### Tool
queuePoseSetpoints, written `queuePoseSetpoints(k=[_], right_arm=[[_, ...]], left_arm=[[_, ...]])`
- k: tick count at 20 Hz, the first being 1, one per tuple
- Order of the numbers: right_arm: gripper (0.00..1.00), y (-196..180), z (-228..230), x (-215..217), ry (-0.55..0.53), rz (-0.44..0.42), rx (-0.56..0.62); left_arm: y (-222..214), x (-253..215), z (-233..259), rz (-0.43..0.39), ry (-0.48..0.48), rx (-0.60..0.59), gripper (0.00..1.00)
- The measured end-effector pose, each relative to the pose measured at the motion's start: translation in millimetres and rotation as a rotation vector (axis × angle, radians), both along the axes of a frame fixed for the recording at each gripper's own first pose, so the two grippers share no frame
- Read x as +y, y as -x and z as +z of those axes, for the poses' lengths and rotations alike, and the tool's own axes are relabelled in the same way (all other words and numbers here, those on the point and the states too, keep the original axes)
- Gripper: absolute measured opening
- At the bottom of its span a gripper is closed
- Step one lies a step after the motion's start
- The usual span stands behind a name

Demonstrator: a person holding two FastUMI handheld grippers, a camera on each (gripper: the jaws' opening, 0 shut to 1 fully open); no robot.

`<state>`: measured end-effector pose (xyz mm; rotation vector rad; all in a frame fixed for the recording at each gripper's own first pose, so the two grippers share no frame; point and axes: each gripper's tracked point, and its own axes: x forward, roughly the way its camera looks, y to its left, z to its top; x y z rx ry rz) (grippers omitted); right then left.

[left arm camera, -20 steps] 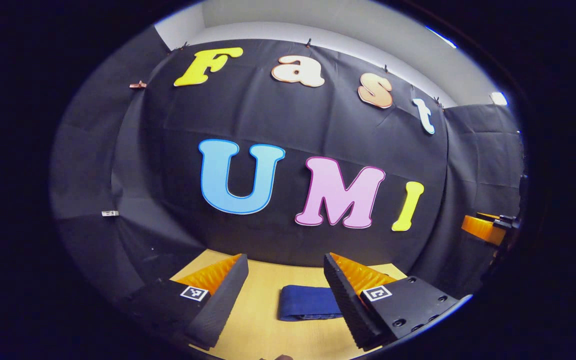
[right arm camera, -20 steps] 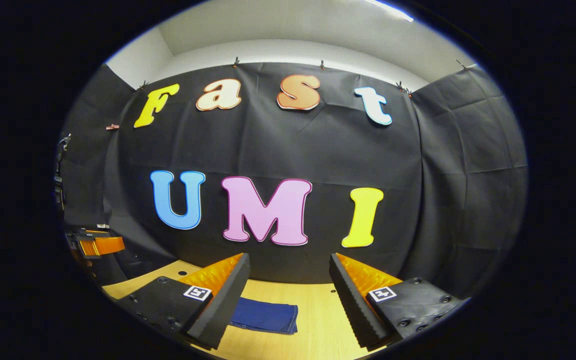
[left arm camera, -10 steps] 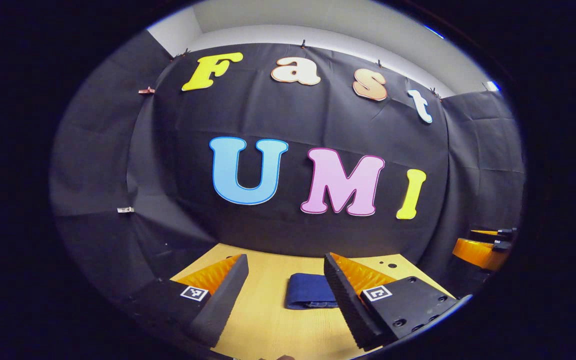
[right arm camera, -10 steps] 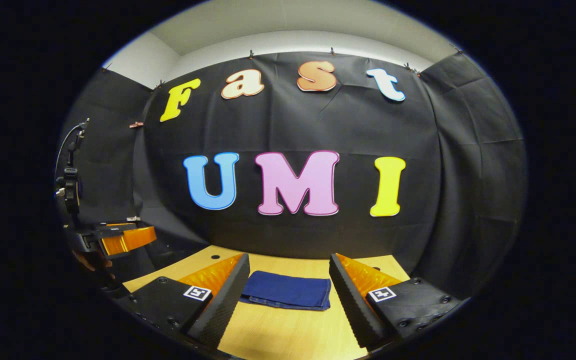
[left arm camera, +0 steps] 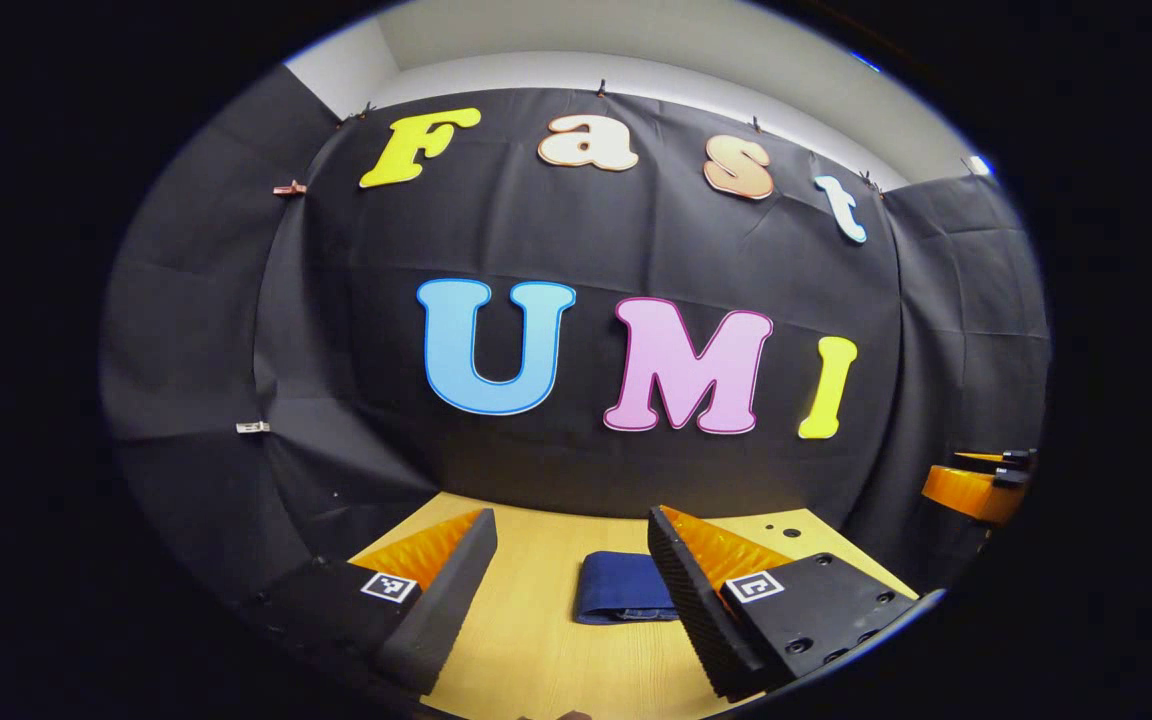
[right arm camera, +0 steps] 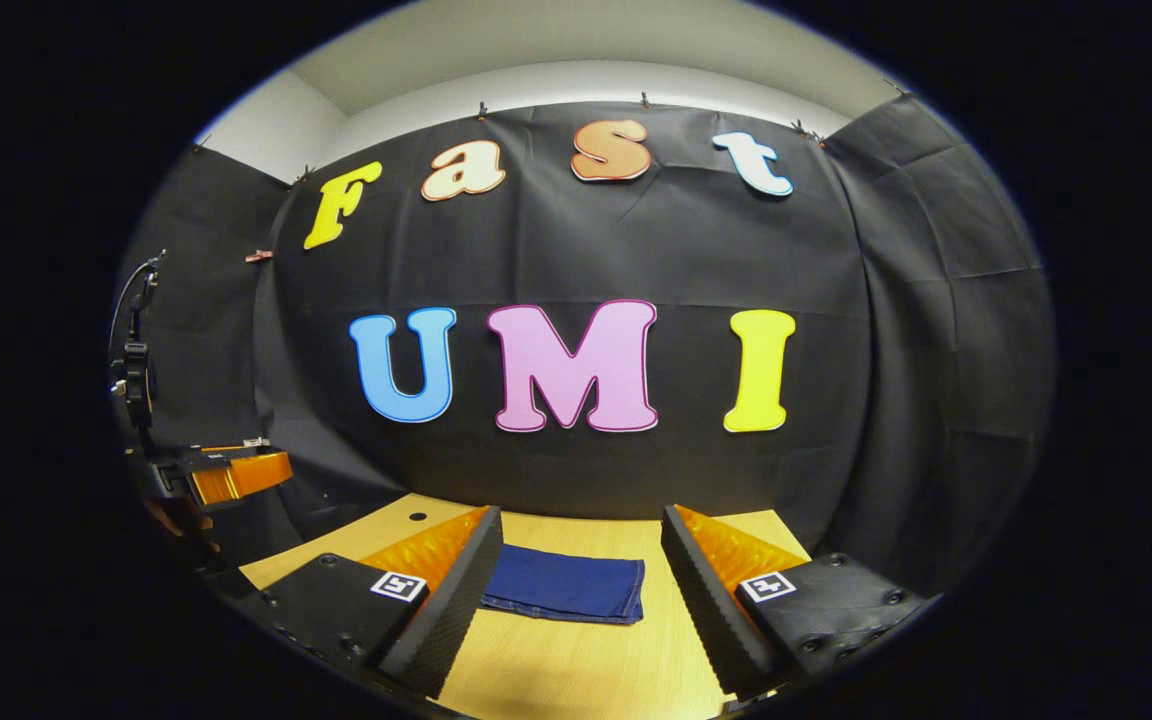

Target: Grasp the waist and the cuffs of the jeans and fold them to make the two legs overlap; first hold the waist and fold one-third of the jeans toward the cuffs, then hold the cuffs and fold the remaining one-third in the same direction to finish folding.

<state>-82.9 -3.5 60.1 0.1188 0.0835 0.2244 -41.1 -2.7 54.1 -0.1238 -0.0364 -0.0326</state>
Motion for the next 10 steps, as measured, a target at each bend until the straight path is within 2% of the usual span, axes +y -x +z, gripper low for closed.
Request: queuePoseSetpoints(k=[10], right_arm=[[0.97, -1.3, -4.1, -3.6, 0.040, -0.059, -0.008]], left_arm=[[-5.3, 7.5, -15.5, -0.043, -0.041, 0.026, 0.96]])
